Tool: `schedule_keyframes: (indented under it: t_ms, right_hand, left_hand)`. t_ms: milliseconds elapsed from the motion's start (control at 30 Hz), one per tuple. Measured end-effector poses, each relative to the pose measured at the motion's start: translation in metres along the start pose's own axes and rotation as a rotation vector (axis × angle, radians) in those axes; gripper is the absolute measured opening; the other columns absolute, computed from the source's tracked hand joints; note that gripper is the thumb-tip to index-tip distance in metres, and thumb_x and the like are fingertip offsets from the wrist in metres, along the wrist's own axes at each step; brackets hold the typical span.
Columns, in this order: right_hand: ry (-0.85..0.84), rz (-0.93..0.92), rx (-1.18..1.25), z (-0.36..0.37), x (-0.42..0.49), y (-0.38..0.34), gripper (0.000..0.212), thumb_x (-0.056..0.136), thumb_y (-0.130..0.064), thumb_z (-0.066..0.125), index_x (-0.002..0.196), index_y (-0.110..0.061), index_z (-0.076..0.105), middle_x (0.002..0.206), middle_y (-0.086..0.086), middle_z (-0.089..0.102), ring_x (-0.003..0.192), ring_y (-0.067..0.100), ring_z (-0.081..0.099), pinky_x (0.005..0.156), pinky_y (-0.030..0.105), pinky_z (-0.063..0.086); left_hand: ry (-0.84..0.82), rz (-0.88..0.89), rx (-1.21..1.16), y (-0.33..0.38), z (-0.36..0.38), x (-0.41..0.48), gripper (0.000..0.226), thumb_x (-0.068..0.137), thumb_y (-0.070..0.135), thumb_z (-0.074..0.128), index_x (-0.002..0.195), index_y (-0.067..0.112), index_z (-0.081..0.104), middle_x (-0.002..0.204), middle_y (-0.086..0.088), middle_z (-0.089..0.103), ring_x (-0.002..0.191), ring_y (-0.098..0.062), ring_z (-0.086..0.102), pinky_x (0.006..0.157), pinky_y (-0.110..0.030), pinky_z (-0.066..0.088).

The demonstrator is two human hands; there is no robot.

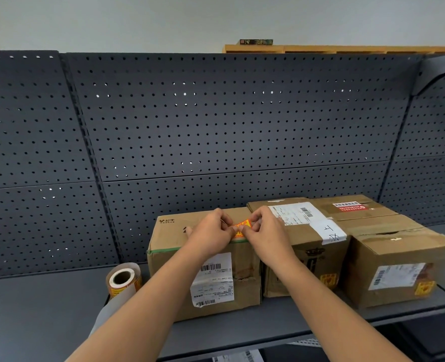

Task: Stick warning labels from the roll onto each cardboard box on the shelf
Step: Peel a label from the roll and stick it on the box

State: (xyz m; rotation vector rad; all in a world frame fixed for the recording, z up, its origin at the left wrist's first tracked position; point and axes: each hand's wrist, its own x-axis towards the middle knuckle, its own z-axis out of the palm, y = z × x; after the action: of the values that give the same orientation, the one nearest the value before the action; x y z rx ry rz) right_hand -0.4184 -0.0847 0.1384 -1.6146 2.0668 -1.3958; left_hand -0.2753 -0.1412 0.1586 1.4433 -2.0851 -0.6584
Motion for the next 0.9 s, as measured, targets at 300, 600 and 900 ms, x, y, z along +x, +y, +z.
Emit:
schedule_keyframes:
  t_ms: [300, 600, 900]
  right_hand:
    - [-0.061, 0.05, -0.055, -0.007, 0.001, 0.002, 0.023, 0.097, -0.028, 0.07, 0.115, -0.018, 0.058, 0.113, -0.001, 0.05, 0.102, 0.016, 0.055, 0.081, 0.026, 0.041]
    - [-0.085, -0.018, -0.3, -0.006, 0.012, -0.008, 0.011, 0.099, -0.008, 0.055, 0.108, -0.014, 0.058, 0.111, 0.003, 0.051, 0.095, 0.026, 0.058, 0.084, 0.046, 0.055]
    - [-0.183, -0.041, -0.697, 0.0, 0.016, -0.013, 0.033, 0.1, -0.015, 0.06, 0.13, -0.009, 0.049, 0.118, 0.015, 0.064, 0.106, 0.036, 0.065, 0.074, 0.041, 0.049]
  left_hand:
    - [0.001, 0.017, -0.033, -0.003, 0.004, -0.002, 0.017, 0.097, 0.046, 0.066, 0.102, 0.032, 0.058, 0.09, 0.012, 0.07, 0.095, -0.012, 0.063, 0.1, -0.043, 0.037]
    - [-0.072, 0.008, 0.092, 0.002, 0.003, -0.001, 0.012, 0.104, 0.044, 0.052, 0.11, 0.035, 0.056, 0.104, 0.013, 0.068, 0.108, -0.019, 0.058, 0.09, -0.041, 0.026]
    - [0.075, 0.063, 0.287, 0.002, 0.016, 0.002, 0.025, 0.105, 0.056, 0.039, 0.105, 0.034, 0.05, 0.099, 0.01, 0.071, 0.098, -0.022, 0.062, 0.091, -0.045, 0.032]
